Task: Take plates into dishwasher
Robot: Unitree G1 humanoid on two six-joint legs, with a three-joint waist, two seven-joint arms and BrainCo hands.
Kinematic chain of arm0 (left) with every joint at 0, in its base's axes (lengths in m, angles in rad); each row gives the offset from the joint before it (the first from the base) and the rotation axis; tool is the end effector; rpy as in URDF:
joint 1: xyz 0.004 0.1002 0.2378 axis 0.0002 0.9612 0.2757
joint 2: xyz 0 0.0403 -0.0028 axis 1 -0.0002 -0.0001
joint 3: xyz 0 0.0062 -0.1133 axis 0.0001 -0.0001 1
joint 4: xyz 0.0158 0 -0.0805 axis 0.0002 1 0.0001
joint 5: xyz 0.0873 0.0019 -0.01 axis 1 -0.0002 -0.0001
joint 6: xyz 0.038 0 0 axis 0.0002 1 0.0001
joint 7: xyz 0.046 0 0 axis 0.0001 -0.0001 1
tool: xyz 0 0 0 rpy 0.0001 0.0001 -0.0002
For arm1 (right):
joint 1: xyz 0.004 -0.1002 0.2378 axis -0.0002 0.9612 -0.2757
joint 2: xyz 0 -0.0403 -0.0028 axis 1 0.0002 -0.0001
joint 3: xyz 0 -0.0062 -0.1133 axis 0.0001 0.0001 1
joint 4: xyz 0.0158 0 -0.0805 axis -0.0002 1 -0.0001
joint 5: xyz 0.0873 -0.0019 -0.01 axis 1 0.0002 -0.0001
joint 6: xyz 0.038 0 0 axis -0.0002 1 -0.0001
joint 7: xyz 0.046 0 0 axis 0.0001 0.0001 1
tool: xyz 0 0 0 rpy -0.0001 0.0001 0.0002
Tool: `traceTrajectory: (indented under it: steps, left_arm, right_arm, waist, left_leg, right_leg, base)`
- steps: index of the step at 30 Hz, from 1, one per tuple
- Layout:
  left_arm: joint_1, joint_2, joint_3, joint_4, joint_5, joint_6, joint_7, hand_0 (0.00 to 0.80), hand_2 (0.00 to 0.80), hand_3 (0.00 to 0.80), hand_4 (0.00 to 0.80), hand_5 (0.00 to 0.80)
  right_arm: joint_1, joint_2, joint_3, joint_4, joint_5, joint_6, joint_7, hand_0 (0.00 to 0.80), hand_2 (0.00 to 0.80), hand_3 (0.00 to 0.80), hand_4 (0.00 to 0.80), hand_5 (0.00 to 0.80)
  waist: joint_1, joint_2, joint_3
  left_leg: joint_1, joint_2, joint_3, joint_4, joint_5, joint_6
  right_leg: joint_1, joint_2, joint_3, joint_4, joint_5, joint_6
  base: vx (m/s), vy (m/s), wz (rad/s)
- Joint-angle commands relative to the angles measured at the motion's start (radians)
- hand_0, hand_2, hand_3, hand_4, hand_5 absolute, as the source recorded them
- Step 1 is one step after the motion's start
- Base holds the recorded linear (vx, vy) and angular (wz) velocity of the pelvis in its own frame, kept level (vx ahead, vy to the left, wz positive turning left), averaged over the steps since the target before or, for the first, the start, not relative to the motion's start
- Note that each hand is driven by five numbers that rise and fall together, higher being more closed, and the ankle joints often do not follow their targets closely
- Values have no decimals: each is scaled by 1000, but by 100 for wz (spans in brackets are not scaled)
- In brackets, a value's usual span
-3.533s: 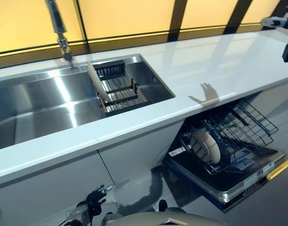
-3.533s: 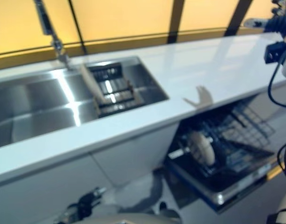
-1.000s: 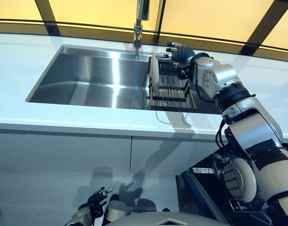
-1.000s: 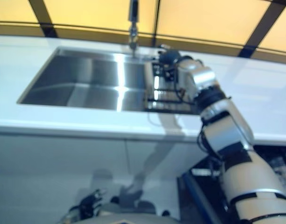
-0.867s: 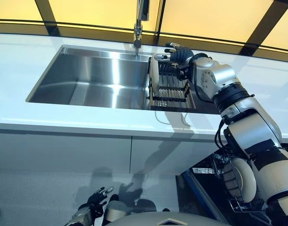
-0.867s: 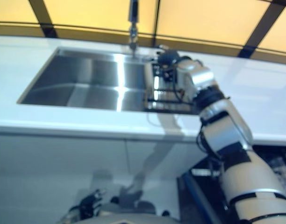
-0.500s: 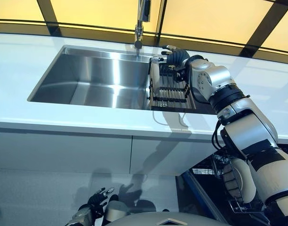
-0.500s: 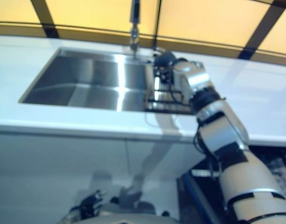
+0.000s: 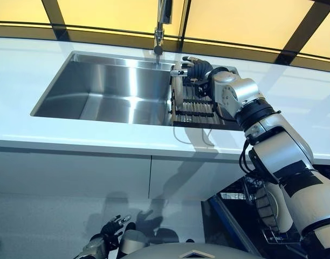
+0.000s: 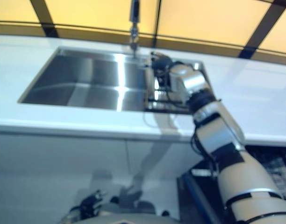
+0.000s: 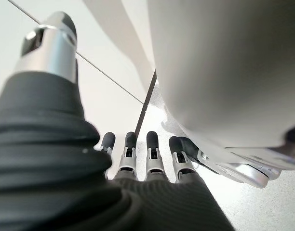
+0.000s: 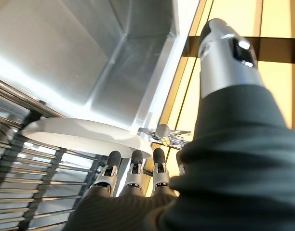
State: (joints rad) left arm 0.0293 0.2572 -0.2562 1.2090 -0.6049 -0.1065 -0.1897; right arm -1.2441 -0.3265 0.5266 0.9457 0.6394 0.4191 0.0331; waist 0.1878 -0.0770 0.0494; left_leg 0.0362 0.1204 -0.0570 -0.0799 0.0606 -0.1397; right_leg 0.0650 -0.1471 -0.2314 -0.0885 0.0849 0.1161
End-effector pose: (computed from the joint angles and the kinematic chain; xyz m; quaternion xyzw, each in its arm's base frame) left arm 0.0628 0.2246 -0.1128 -0.1113 0.5152 0.0678 0.8471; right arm 0.3692 -0.1174 0.1976 -0.0943 0.1286 0.1487 0.9759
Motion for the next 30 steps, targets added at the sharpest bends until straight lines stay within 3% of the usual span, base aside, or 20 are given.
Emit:
traceTrajectory:
  steps: [1, 30]
  left_arm:
    - [-72, 9, -52, 42, -35, -37, 4, 0, 0, 0, 0, 0]
    - [-105, 2, -69, -13, -137, -49, -9, 0, 0, 0, 0, 0]
  right_arm:
    - [-84, -27, 38, 34, -13, -23, -29, 0, 0, 0, 0, 0]
    - [-85, -1, 51, 34, -6, 30, -118, 0, 0, 0, 0, 0]
  waist:
    - [44, -51, 55]
    - [58, -18, 183]
  left_leg:
    - [-14, -40, 1, -7, 10, 47]
    - [-115, -45, -22, -7, 41, 45]
  right_leg:
    - [4, -62, -10, 1, 41, 7]
    - [-87, -68, -12, 1, 65, 3]
  base:
    - [0, 0, 0]
    - [-45, 13, 1]
